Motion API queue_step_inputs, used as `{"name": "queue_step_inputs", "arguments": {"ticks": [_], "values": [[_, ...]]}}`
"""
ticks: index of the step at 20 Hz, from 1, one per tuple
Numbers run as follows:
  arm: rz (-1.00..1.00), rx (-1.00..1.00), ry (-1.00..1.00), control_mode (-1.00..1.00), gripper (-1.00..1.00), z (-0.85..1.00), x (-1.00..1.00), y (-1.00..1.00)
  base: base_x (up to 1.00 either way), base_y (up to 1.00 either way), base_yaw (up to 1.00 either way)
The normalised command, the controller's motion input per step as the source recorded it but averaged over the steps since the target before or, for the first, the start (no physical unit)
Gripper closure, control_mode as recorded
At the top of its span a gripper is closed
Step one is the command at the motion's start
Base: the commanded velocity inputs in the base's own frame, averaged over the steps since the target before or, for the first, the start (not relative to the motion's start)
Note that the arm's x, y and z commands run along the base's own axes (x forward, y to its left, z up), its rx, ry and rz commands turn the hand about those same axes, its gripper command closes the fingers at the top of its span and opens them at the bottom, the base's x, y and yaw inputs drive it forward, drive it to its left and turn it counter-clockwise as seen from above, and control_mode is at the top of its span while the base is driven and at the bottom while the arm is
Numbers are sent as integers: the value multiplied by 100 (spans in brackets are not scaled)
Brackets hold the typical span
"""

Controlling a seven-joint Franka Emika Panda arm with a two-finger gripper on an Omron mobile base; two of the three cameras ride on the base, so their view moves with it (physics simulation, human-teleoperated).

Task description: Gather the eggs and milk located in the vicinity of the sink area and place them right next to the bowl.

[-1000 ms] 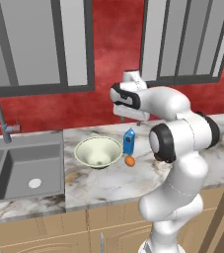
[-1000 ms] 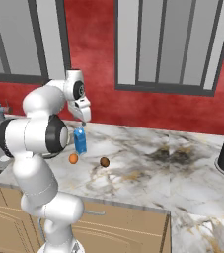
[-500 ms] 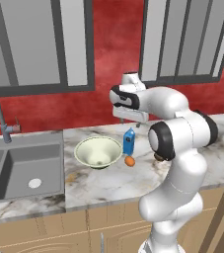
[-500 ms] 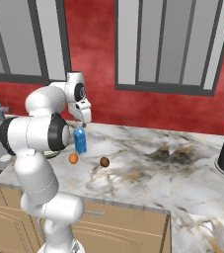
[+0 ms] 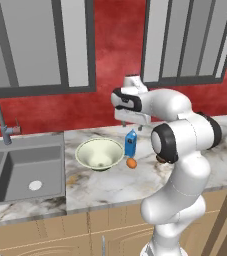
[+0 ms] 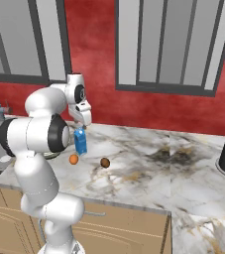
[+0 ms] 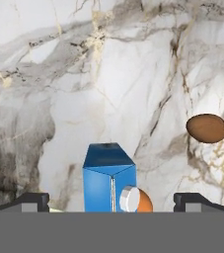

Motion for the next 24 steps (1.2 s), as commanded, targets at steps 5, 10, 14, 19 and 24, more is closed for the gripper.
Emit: {"name": "queue_step_inputs", "arguments": {"ticks": [5,10,14,19,24], "values": [[0,0,0,-100,-100,-16,-2,0,0,0,0],[0,0,0,-100,-100,-23,0,0,0,0,0],[0,0,0,-100,-100,-24,0,0,0,0,0],[0,0,0,-100,-100,-27,0,0,0,0,0],[0,0,1,-100,-100,-24,0,0,0,0,0]]}}
